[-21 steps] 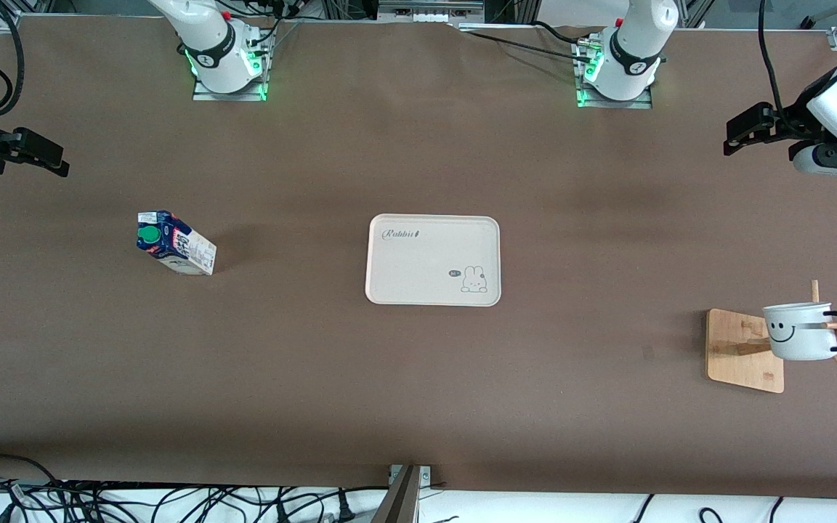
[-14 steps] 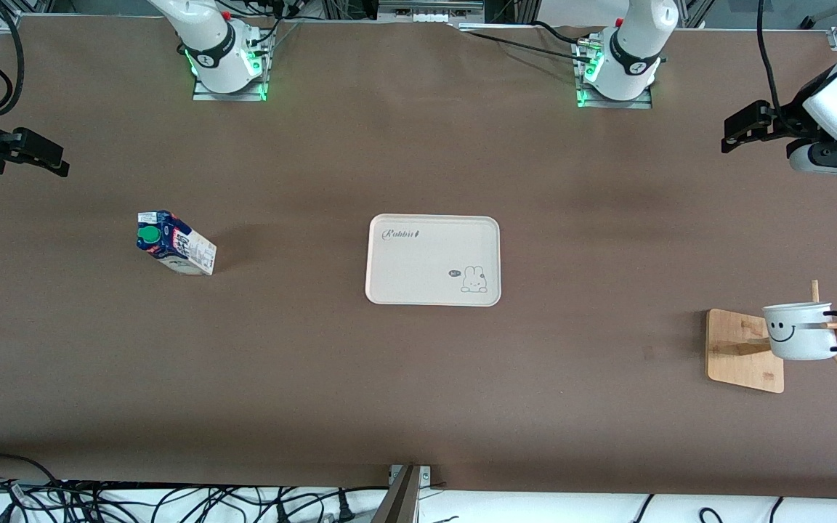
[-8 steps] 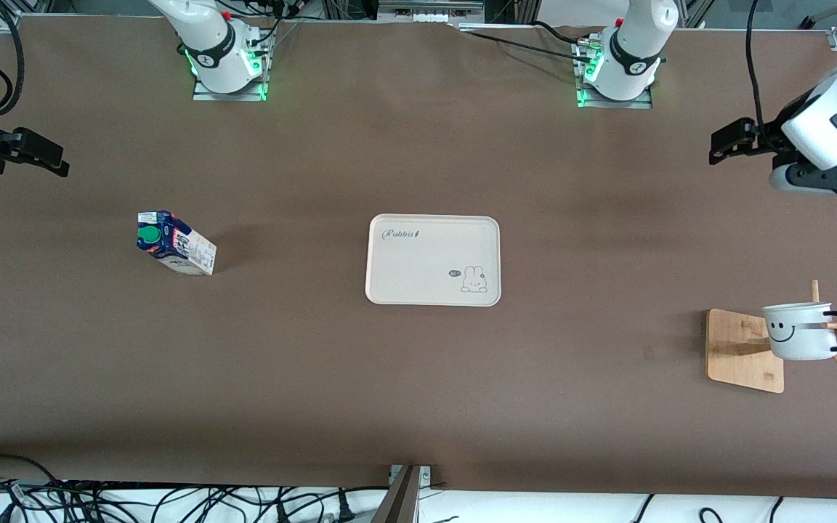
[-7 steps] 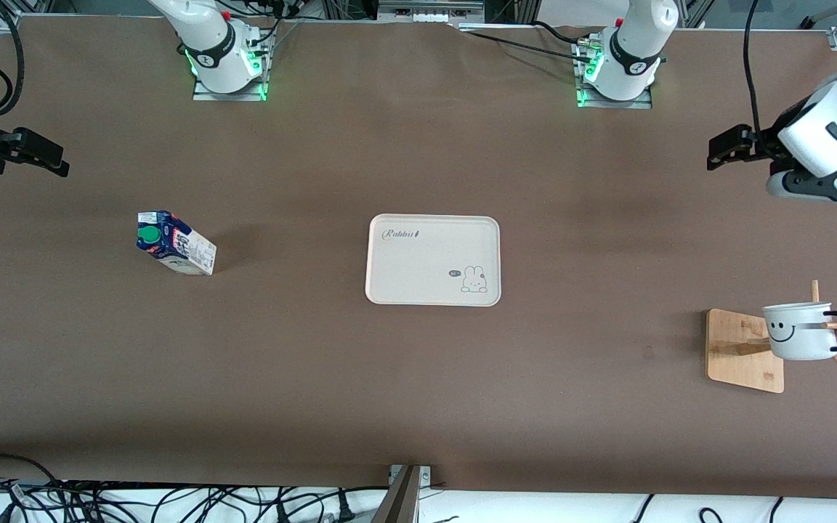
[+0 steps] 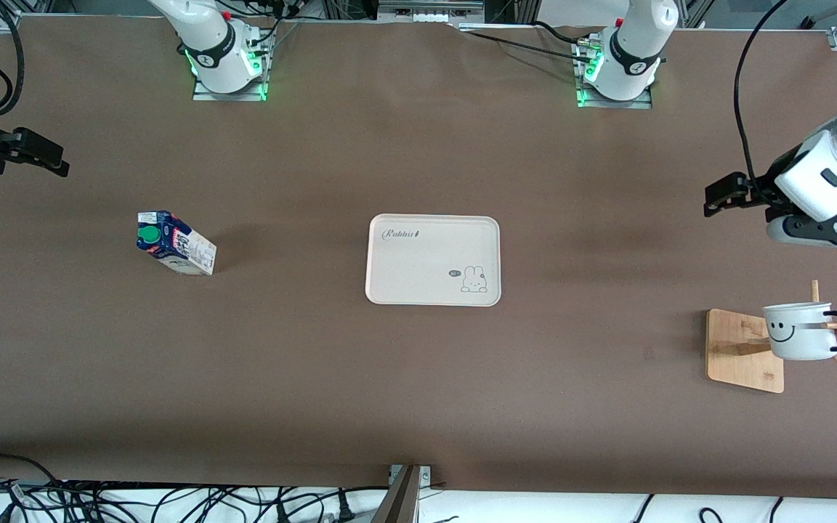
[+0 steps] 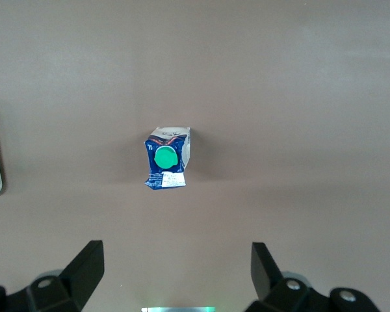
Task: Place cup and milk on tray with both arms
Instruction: 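Move the left gripper toward the white mug on the wooden stand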
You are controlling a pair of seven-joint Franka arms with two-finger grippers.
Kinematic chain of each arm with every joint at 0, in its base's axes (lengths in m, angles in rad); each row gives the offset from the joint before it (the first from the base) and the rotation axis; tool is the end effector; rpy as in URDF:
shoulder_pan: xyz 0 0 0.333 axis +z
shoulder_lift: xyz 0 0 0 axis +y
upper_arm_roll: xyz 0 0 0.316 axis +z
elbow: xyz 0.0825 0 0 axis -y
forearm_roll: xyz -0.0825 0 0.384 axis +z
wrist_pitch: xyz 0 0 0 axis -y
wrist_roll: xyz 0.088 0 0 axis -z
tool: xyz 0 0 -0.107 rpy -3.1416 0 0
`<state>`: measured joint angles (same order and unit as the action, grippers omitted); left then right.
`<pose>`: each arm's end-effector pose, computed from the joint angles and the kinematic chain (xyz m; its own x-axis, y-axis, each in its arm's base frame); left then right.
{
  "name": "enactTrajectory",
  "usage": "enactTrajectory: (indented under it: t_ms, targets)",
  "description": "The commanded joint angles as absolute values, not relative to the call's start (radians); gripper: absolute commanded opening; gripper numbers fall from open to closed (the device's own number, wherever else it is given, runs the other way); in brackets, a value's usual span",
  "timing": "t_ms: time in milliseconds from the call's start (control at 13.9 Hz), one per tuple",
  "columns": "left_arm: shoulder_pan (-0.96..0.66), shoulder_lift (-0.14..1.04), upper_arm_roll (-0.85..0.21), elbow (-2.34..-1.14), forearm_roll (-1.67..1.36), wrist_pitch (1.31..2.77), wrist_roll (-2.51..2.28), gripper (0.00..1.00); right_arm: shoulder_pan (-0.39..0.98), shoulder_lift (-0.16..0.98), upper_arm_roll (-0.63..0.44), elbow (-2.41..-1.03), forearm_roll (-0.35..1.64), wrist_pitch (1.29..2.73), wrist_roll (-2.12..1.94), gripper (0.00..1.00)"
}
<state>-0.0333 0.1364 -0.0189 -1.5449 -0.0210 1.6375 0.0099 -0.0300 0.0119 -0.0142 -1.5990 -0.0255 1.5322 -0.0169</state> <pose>0.5978 -0.0327 0.5638 0.9972 -0.0605 -0.0435 -0.0595 -0.9979 0.0239 0.5519 -0.0272 0.6015 0.9965 -0.0282 -0.0790 -0.0263 -0.9994 0.0243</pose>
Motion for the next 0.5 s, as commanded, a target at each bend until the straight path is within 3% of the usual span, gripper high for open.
enactTrajectory:
  t_ms: [0, 287, 431]
  targets:
    - [-0.028, 0.143, -0.015, -1.563, -0.025, 1.721, 0.034, 1.0, -0.041, 0.017, -0.003, -1.58, -0.028, 1.513, -0.006, 1.0]
    - [0.009, 0.077, -0.015, -1.738, -0.077, 1.978, 0.13, 1.0, -0.041, 0.017, -0.003, -1.58, -0.028, 1.513, -0.006, 1.0]
    - [0.031, 0.058, -0.015, -1.787, -0.097, 2.029, 0.16, 1.0, -0.041, 0.017, -0.003, -1.58, -0.028, 1.513, -0.006, 1.0]
